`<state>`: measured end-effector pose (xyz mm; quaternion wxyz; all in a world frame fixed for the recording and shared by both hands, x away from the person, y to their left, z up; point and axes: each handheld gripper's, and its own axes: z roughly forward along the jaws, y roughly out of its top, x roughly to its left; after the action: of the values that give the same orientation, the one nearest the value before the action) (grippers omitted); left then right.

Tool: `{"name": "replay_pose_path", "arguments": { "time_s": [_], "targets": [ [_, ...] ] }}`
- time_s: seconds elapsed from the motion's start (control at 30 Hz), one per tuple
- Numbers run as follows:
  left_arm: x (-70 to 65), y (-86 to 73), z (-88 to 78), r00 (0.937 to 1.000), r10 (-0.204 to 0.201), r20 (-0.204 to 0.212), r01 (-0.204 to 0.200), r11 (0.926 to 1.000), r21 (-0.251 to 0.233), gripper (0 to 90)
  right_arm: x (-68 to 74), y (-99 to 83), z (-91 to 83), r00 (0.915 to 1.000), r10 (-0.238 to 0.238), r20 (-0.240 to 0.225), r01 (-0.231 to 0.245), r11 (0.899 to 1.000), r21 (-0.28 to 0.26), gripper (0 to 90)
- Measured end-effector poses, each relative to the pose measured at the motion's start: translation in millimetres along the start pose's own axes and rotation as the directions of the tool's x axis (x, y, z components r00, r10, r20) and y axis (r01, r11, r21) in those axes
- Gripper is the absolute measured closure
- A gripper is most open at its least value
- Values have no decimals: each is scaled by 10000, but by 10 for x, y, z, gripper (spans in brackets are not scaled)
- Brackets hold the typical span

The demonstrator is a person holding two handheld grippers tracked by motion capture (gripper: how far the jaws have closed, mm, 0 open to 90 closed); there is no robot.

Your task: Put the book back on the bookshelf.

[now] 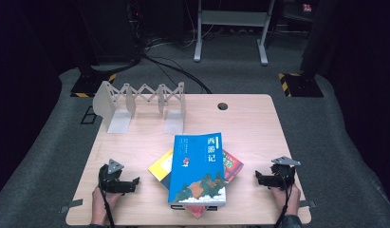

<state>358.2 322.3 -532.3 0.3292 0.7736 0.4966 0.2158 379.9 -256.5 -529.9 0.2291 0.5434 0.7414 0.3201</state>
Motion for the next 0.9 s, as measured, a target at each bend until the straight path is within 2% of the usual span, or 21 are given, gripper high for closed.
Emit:
{"name": "replay_pose_path", "arguments": {
  "time_s": [0.23,0.3,0.33,0.37,0.57,0.73,0.9],
  "targets": [
    [5,2,-1,10000,-4,21,4,10000,-15,5,-13,1,-10,10000,-20,-26,20,10000,8,34],
    [9,4,-8,10000,-11,11,11,10000,29,9,-13,7,-6,10000,0,-85,0,10000,-18,24],
    [11,2,-9,10000,-80,2,80,10000,-15,22,-30,15,-6,9995,-85,-296,86,10000,33,16],
    [10,2,-9,9999,-105,7,105,9999,-23,23,-26,18,-11,9995,39,-318,-38,10000,34,16],
    [10,2,-10,10000,-52,37,52,10000,-30,27,14,119,-247,9979,18,-650,-42,9993,-370,16],
    [10,2,-10,10000,-47,39,47,10000,-27,27,115,263,-457,9925,-81,-1216,-6,9975,-710,20],
    [10,2,-10,10000,-71,44,71,10000,-38,28,206,371,-536,9880,-176,-1534,48,9965,-834,21]
  ]
}}
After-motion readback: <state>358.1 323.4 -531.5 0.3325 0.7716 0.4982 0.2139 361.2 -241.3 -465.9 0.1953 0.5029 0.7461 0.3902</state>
